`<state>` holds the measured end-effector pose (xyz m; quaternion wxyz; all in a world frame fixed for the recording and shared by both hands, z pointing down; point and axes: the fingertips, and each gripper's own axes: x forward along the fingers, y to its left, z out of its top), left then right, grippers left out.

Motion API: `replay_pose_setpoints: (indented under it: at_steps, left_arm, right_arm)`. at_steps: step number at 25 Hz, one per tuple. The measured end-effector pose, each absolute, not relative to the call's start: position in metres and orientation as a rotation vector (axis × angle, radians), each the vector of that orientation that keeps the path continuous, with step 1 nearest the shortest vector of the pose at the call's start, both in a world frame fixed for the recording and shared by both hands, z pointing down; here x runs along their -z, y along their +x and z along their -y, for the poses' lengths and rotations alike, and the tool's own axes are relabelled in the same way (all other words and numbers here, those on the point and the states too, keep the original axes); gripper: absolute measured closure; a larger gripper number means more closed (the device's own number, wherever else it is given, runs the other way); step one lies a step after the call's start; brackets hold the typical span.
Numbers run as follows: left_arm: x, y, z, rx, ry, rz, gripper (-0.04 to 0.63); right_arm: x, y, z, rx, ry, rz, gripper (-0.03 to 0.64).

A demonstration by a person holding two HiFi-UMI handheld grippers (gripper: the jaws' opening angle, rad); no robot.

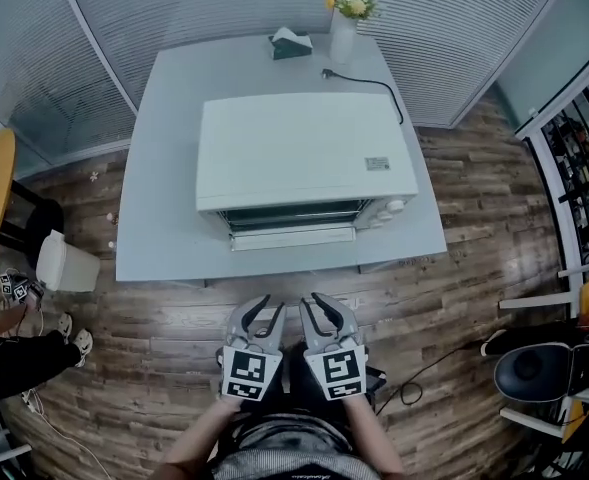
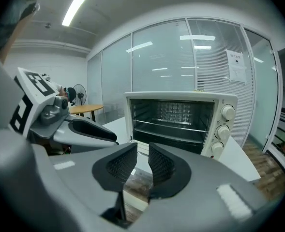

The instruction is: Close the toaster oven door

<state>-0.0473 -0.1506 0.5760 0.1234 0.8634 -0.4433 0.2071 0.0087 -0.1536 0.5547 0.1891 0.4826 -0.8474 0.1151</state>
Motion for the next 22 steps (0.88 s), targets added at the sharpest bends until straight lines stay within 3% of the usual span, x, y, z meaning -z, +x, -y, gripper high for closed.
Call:
replay_pose_setpoints:
  at_steps: [22]
  left_arm:
    - [-0.762,-0.037,0.101,-1.505,2.642,0.91,0.443]
  right_arm:
    - [-0.584,0.034,0.116,-0.438,1.434,2.247,0.54]
